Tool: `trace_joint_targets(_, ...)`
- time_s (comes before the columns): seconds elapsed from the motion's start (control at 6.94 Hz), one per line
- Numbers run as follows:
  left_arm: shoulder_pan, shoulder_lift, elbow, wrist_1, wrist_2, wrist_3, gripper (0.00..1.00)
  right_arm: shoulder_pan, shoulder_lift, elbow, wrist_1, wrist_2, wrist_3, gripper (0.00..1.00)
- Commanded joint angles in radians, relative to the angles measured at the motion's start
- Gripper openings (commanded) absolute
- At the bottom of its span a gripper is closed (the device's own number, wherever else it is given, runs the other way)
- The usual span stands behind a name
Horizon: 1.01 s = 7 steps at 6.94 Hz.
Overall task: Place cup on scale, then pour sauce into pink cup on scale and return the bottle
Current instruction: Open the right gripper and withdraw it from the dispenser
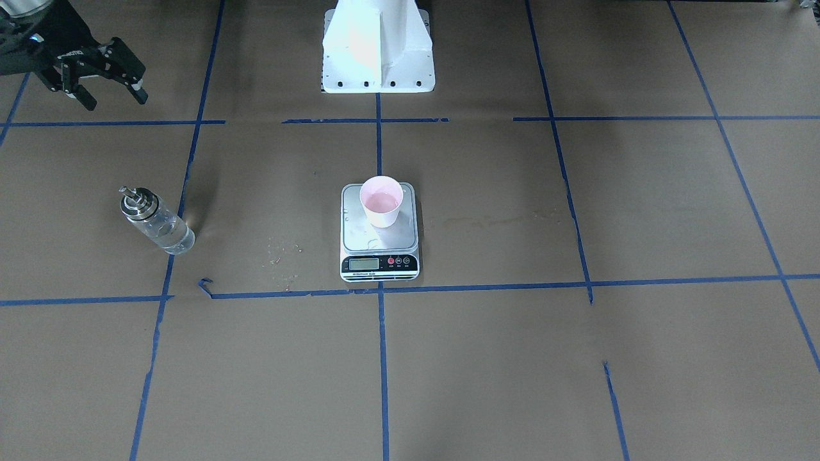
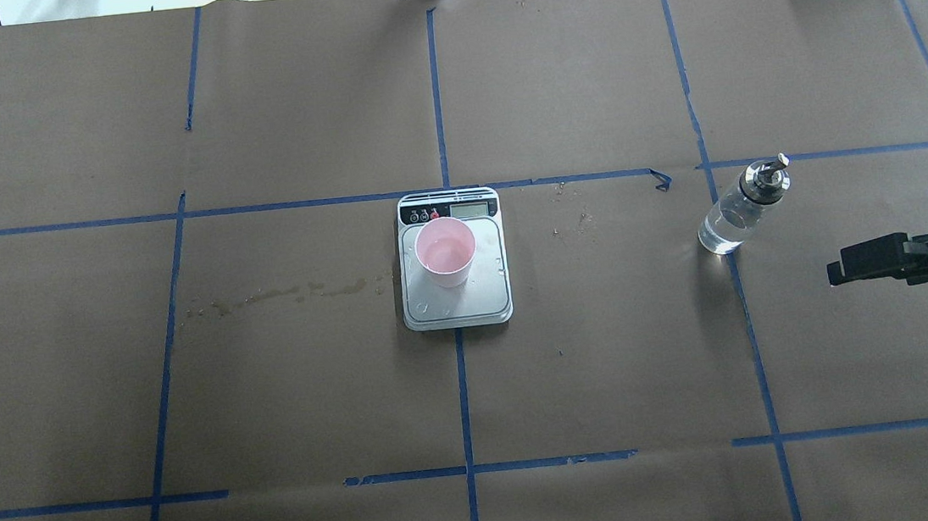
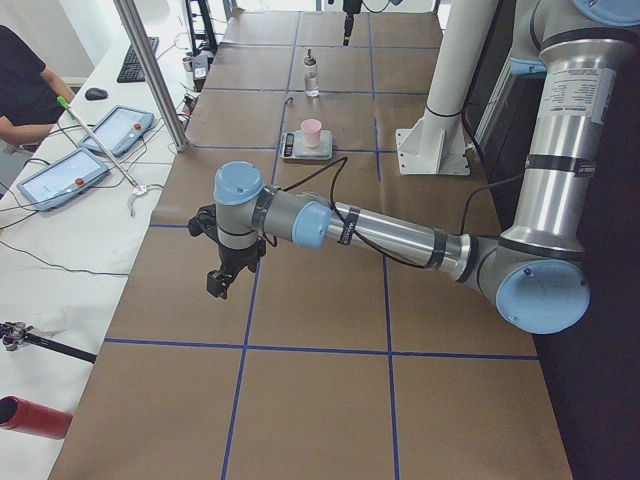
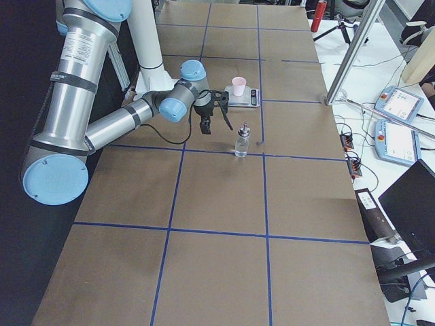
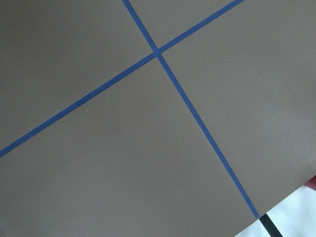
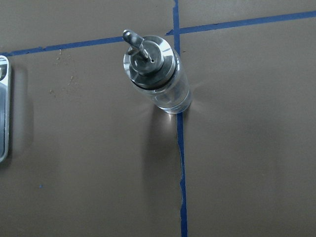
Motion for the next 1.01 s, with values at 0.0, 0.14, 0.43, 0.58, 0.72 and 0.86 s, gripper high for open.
trace_joint_targets(0.0, 0.000, 0.003, -0.005, 0.000, 0.000, 0.002, 1.00, 0.180, 0.039, -0.004, -0.112, 0.151, -0.193, 1.00)
trace_joint_targets(0.14, 0.000, 0.003, -0.010, 0.000, 0.000, 0.002, 1.00, 0.255, 0.086, -0.010, -0.276, 0.156, -0.360, 1.00)
trace_joint_targets(0.43, 0.000, 0.003, -0.008, 0.000, 0.000, 0.002, 1.00, 0.448, 0.180, -0.118, -0.508, 0.156, -0.798, 1.00)
trace_joint_targets(0.58, 0.000, 0.003, -0.005, 0.002, 0.002, 0.002, 1.00, 0.536, 0.186, -0.216, -0.515, 0.170, -0.978, 1.00)
trace_joint_targets(0.72, 0.000, 0.006, 0.009, 0.002, 0.000, 0.006, 1.00, 0.620, 0.188, -0.324, -0.511, 0.208, -1.147, 1.00)
trace_joint_targets(0.86, 0.000, 0.008, 0.026, 0.003, 0.000, 0.006, 1.00, 0.665, 0.185, -0.402, -0.507, 0.219, -1.277, 1.00)
